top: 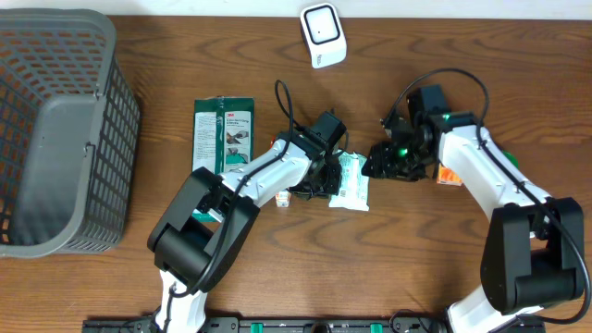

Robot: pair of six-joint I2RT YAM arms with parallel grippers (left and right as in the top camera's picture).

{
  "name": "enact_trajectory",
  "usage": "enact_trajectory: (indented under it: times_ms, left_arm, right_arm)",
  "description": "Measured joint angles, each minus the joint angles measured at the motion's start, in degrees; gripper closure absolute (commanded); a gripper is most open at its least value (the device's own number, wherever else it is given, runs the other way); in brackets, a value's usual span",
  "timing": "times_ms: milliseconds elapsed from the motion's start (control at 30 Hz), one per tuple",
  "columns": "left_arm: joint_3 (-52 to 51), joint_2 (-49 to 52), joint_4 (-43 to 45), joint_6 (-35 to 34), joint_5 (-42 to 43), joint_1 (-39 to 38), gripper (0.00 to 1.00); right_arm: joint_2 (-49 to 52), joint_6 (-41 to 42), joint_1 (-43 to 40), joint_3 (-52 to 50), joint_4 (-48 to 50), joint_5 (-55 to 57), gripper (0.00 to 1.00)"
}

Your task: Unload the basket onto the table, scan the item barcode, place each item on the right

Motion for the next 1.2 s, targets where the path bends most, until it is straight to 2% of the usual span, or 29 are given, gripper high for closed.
enact_trajectory:
  times_ms: [300,467,867,1200]
  left_arm:
    - [0.0,0.0,-0.2,0.7,0.3,-0.1,0.92]
    - [0.4,-0.1,-1.7,2.0,0.1,0.3,0.92]
    - [1.3,-1.7,-0.5,1.9,5.0,1.2,0.92]
    - [1.3,-0.7,0.6,0.2,5.8,1.1,0.92]
  right_arm:
    - [0.1,4.1,0.1,-10.6,14.7,0.3,0.48]
    - [-0.2,5.7,0.2,-12.5,19.1,-1.0,0.47]
    - [-0.4,7.0,0.2,-12.9,19.9,-1.3,0.47]
    - [-0.4,7.0,0.2,-13.0,19.9,-1.3,0.48]
